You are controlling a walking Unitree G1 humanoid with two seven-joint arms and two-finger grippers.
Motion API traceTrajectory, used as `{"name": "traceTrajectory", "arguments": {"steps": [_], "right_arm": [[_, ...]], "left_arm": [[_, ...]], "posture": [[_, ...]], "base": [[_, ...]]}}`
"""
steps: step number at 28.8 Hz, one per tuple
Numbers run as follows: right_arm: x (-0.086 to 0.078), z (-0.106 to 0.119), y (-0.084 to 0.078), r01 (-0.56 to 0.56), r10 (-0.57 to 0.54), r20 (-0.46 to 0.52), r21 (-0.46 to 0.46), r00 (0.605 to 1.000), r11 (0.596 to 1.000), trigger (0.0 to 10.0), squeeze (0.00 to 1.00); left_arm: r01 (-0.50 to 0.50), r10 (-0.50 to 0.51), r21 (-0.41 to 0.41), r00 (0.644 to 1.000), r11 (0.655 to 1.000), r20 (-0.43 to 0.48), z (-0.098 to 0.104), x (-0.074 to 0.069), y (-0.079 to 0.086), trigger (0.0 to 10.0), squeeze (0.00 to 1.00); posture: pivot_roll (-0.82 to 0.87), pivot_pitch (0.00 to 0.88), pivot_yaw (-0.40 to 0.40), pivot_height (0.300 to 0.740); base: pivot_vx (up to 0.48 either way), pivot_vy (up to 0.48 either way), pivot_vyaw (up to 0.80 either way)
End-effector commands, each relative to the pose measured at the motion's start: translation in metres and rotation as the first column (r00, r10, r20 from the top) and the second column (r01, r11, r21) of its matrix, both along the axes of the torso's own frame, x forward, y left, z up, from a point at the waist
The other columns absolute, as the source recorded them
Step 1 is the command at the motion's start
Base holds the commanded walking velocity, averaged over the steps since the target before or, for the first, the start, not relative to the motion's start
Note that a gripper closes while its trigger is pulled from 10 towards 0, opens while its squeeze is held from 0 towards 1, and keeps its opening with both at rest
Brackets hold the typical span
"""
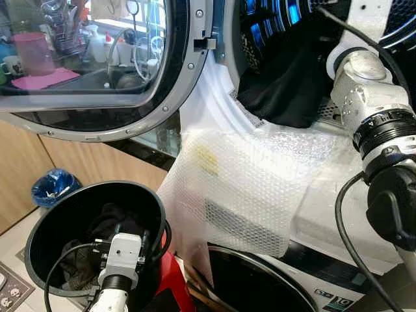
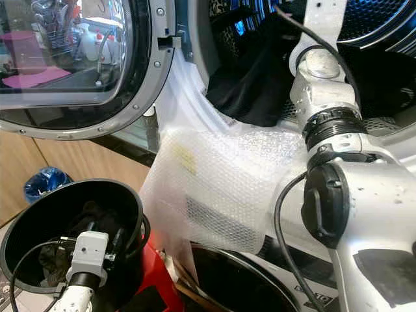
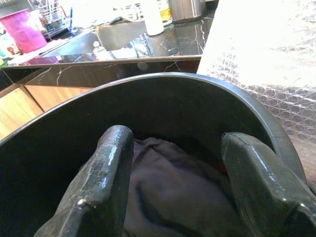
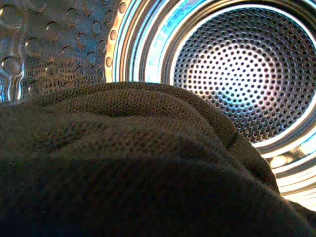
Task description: Clothes washing
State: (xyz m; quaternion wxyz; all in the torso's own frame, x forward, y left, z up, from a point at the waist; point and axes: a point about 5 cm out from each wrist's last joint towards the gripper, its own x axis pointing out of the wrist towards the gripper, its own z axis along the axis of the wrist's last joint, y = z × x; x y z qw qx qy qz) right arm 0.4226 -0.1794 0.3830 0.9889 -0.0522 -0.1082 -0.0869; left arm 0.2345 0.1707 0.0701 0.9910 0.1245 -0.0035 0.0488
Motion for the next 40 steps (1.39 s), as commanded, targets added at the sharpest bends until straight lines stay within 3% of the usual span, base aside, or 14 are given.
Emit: {"name": "traceTrajectory", "arguments": {"steps": [1, 7, 10, 13, 17, 22, 25, 26, 29, 30, 33, 34, 35, 40], "right_arm": [[-0.002, 0.009, 0.000, -0.010, 0.011, 0.018, -0.045, 1.000, 0.999, 10.0, 1.00], [-0.003, 0.016, 0.001, -0.035, 0.038, 0.043, -0.055, 0.998, 0.998, 10.0, 1.00], [-0.004, 0.020, 0.010, -0.105, 0.112, 0.051, -0.126, 0.992, 0.986, 10.0, 1.00], [-0.006, 0.027, 0.009, -0.076, 0.091, 0.084, -0.162, 0.992, 0.984, 10.0, 1.00], [-0.012, 0.041, -0.009, 0.053, -0.050, 0.162, -0.014, 0.986, 0.998, 10.0, 1.00], [-0.021, 0.055, -0.034, 0.167, -0.194, 0.190, 0.149, 0.962, 0.975, 10.0, 1.00], [-0.029, 0.063, -0.054, 0.246, -0.295, 0.198, 0.238, 0.935, 0.940, 10.0, 1.00], [-0.039, 0.068, -0.075, 0.371, -0.427, 0.201, 0.262, 0.882, 0.891, 10.0, 1.00], [-0.044, 0.068, -0.087, 0.454, -0.499, 0.199, 0.233, 0.844, 0.860, 10.0, 1.00], [-0.043, 0.067, -0.087, 0.447, -0.489, 0.199, 0.220, 0.849, 0.867, 10.0, 1.00], [-0.026, 0.048, -0.064, 0.273, -0.292, 0.152, 0.132, 0.944, 0.953, 10.0, 1.00], [-0.018, 0.035, -0.050, 0.202, -0.210, 0.117, 0.077, 0.971, 0.976, 10.0, 0.71], [-0.011, 0.021, -0.040, 0.152, -0.154, 0.069, 0.031, 0.986, 0.988, 10.0, 0.00], [-0.001, -0.012, -0.026, 0.085, -0.084, -0.032, 0.031, 0.996, 0.996, 10.0, 0.00]], "left_arm": [[0.002, -0.003, -0.014, 0.999, 1.000, -0.034, -0.005, -0.005, -0.001, 10.0, 0.00], [-0.034, 0.034, -0.012, 0.999, 0.999, 0.028, 0.004, -0.004, 0.002, 10.0, 0.00], [-0.068, 0.069, -0.021, 0.996, 0.997, 0.058, 0.009, -0.003, 0.004, 10.0, 0.00], [-0.064, 0.065, -0.021, 0.996, 0.998, 0.056, 0.009, -0.003, 0.003, 10.0, 0.00], [-0.062, 0.064, -0.023, 0.996, 0.998, 0.058, 0.010, -0.004, 0.002, 10.0, 0.00], [-0.073, 0.075, -0.027, 0.995, 0.997, 0.062, 0.011, -0.006, 0.001, 10.0, 0.00], [-0.091, 0.093, -0.028, 0.993, 0.995, 0.067, 0.013, -0.010, 0.002, 10.0, 0.00], [-0.125, 0.128, -0.041, 0.990, 0.991, 0.067, 0.013, -0.013, 0.005, 10.0, 0.00], [-0.143, 0.146, -0.048, 0.987, 0.989, 0.063, 0.013, -0.017, 0.005, 10.0, 0.00], [-0.145, 0.148, -0.052, 0.987, 0.988, 0.059, 0.012, -0.017, 0.004, 10.0, 0.00], [-0.134, 0.137, -0.072, 0.990, 0.988, 0.036, 0.008, -0.018, 0.000, 10.0, 0.00], [-0.112, 0.115, -0.073, 0.993, 0.991, 0.029, 0.007, -0.017, -0.004, 10.0, 0.00], [-0.093, 0.095, -0.075, 0.995, 0.993, 0.024, 0.007, -0.017, -0.007, 10.0, 0.00], [-0.066, 0.067, -0.080, 0.998, 0.995, 0.018, 0.009, -0.016, -0.012, 10.0, 0.00]], "posture": [[0.14, 0.000, -0.037, 0.740], [0.13, 0.000, -0.043, 0.740], [0.14, 0.000, -0.047, 0.740], [0.14, 0.000, -0.050, 0.740], [0.15, 0.000, -0.050, 0.740], [0.17, 0.000, -0.062, 0.740], [0.19, 0.015, -0.076, 0.740], [0.19, 0.023, -0.085, 0.740], [0.18, 0.032, -0.090, 0.740], [0.17, 0.035, -0.089, 0.740], [0.16, 0.040, -0.086, 0.740], [0.15, 0.044, -0.080, 0.740], [0.15, 0.044, -0.080, 0.740], [0.15, 0.045, -0.079, 0.740]], "base": [[0.000, 0.000, 0.00], [0.000, 0.000, 0.00], [0.000, 0.000, 0.00], [0.000, 0.000, 0.00], [0.000, 0.000, 0.00], [0.000, 0.000, 0.00], [0.000, 0.000, 0.00], [0.000, 0.000, 0.00], [0.000, 0.000, 0.00], [0.000, 0.000, 0.00], [0.000, 0.000, 0.00], [0.000, 0.000, 0.00], [0.000, 0.000, 0.00], [0.000, 0.000, 0.00]]}}
